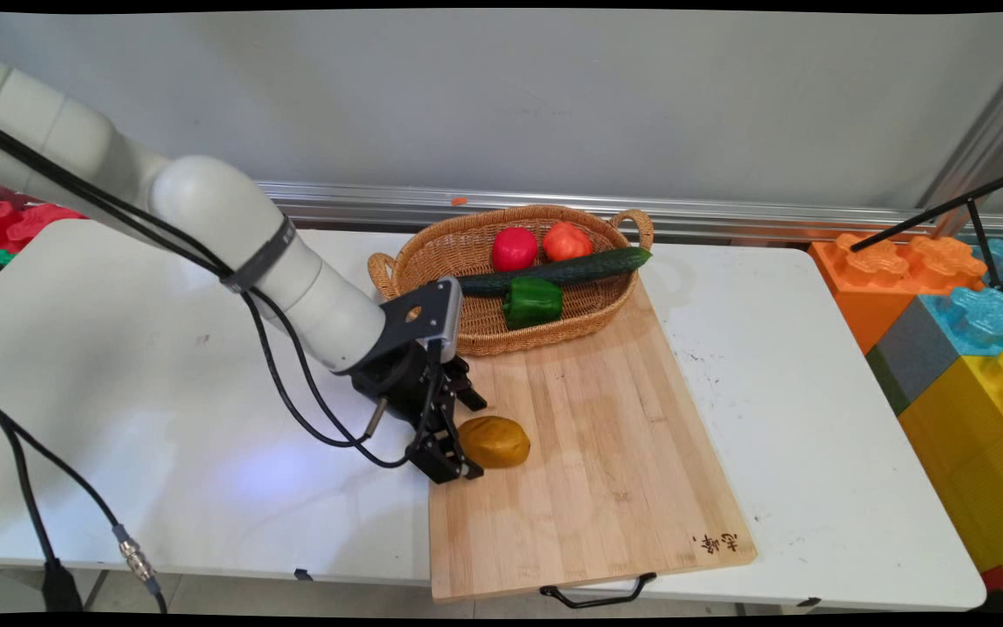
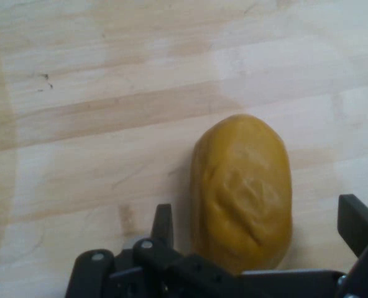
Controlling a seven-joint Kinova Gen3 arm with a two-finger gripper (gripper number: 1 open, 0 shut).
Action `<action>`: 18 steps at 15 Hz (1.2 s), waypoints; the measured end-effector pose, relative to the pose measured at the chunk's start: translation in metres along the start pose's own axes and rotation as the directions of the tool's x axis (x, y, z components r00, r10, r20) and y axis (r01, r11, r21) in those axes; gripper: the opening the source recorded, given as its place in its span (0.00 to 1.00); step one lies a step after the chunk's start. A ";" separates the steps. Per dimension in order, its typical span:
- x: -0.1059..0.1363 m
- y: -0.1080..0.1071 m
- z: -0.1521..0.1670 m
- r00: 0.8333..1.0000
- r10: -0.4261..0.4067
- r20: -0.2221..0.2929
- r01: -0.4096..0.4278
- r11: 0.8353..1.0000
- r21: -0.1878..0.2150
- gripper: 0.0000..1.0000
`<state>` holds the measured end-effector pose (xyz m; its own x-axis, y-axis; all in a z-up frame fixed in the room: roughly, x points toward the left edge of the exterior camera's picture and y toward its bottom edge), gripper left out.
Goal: Pick up the potato from the cutting board, then place the picked object in the vegetable basket
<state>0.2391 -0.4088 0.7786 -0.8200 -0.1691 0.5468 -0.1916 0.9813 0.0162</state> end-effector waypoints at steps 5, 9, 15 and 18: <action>-0.002 0.002 0.015 1.000 0.028 -0.011 -0.028 0.999 0.020 0.00; -0.001 0.003 0.018 0.999 0.042 -0.014 -0.041 0.999 0.030 0.00; 0.019 0.005 -0.002 1.000 0.014 -0.022 -0.013 0.999 0.035 0.00; 0.042 0.000 -0.022 0.999 -0.022 -0.040 0.023 0.999 0.045 0.00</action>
<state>0.2165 -0.4137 0.8202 -0.7935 -0.1864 0.5793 -0.2346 0.9721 -0.0086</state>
